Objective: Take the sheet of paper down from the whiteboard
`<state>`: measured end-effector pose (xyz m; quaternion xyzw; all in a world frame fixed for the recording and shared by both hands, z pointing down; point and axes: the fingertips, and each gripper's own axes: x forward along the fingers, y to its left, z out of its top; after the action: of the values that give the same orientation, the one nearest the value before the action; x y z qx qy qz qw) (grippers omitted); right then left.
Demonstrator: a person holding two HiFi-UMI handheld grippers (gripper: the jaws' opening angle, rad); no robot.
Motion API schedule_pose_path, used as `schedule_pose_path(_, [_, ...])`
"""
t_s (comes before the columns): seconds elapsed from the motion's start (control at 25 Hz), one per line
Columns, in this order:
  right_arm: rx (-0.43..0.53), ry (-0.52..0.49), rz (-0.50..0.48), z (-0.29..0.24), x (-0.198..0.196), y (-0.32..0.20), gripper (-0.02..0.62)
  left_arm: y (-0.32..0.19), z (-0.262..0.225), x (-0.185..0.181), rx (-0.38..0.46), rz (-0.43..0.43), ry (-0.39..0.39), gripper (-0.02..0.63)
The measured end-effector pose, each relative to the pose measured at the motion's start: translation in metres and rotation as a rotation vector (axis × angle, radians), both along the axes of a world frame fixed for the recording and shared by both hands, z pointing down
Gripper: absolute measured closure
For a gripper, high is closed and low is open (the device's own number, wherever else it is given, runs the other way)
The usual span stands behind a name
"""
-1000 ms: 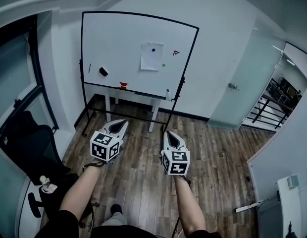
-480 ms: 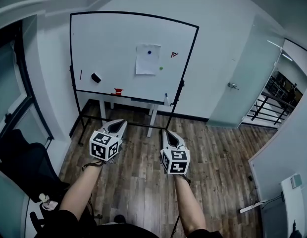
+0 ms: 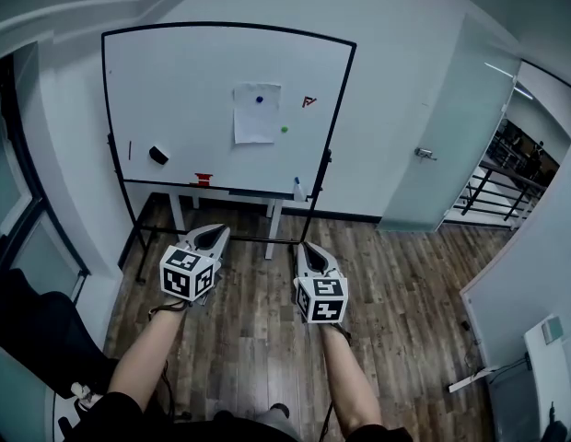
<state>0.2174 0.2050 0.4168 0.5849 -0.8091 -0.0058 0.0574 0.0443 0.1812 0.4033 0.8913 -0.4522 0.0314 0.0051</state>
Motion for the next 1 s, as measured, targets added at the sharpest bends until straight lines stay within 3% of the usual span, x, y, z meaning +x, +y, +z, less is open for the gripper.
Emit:
schedule_pose_path(0.72, [-0.012, 0.012, -0.077, -0.003, 0.129, -0.134, 0.569, -0.117, 0.003, 0.114, -0.021, -0.097, 0.002, 0.584])
schedule_pose_path(1.0, [-0.033, 0.009, -0.102, 0.005, 0.146, -0.170, 0.569, -0.149, 0.018, 0.129, -0.048, -0.122, -0.001, 0.584])
